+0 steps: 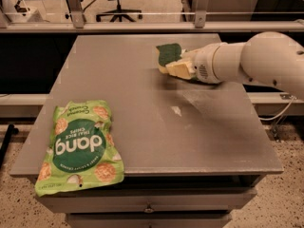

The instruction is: Move sponge near green jalapeno chip bag

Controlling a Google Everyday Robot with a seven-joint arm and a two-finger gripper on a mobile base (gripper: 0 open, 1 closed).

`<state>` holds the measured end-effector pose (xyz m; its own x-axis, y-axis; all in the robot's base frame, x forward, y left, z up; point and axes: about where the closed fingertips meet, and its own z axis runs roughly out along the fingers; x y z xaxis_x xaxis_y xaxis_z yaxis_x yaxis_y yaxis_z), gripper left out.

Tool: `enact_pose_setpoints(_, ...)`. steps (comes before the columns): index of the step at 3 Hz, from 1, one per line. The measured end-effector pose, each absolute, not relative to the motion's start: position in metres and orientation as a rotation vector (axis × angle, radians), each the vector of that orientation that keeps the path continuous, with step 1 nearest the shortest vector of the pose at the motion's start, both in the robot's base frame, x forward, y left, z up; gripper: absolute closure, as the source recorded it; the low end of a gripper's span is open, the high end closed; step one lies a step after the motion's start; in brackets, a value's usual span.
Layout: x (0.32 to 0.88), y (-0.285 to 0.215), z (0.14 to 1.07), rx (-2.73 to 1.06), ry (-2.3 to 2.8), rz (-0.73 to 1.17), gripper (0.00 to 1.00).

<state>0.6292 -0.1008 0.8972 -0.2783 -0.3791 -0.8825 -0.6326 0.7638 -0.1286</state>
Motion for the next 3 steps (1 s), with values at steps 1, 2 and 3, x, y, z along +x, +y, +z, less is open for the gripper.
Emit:
enact_pose_setpoints(1, 0.638, -0.073, 0.898, -0.882, 1.885, 0.325, 1.00)
enact_pose_setpoints(2, 0.648, -0.051, 0.882, -0.954, 1.902, 0.365, 1.00)
enact_pose_setpoints(3, 0.653, -0.041, 0.864, -0.984, 1.928, 0.391, 1.00)
